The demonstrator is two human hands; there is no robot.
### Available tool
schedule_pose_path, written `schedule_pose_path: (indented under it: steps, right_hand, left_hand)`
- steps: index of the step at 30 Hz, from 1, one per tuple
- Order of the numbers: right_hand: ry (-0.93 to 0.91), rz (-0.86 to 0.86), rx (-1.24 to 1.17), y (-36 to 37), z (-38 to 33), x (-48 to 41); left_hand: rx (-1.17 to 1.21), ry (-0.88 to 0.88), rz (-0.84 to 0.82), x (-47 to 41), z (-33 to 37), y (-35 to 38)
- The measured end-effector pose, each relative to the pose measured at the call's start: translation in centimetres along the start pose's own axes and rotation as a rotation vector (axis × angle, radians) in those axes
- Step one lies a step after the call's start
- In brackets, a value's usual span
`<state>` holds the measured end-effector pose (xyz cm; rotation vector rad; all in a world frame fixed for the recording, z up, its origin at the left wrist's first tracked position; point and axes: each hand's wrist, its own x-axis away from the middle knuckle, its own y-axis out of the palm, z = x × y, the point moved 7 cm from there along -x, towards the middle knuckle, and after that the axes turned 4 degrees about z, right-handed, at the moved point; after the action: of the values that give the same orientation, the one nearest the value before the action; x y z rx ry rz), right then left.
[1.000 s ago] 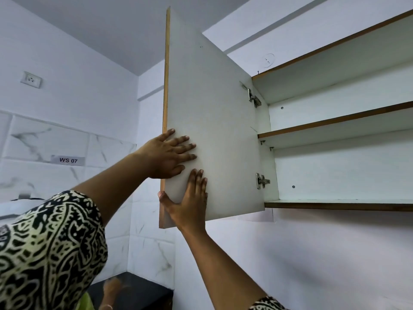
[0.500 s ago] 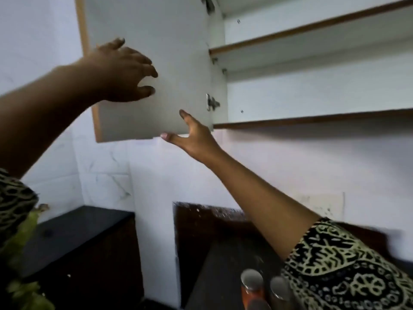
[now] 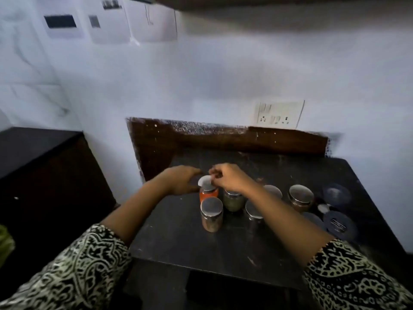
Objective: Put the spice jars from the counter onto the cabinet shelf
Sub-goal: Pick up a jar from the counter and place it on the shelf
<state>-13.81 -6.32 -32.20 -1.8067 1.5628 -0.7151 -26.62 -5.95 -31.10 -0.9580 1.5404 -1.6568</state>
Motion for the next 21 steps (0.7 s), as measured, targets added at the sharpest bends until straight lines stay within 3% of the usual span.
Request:
schedule_pose_path:
  steps: [8, 13, 18, 21]
  right_hand:
    - [0.046, -0.169, 0.205, 6.3, 8.7, -4.4]
    - [-0.023, -0.302, 0.383, 10.1, 10.9, -4.5]
    - [0.004, -0.287, 0.311, 11.6, 11.7, -4.6]
    - [0.018, -0.326, 0.247, 9.9, 11.1, -4.6]
  left_hand:
    - [0.293, -0.238, -0.033, -5.1, -2.0, 8.9]
    - [0.372, -0.236, -0.177, -5.0, -0.9, 14.4]
    - [0.534, -0.286, -0.033, -4.7, -0.5, 16.0]
    - [0.515, -0.209, 0.000, -5.0, -0.7, 14.4]
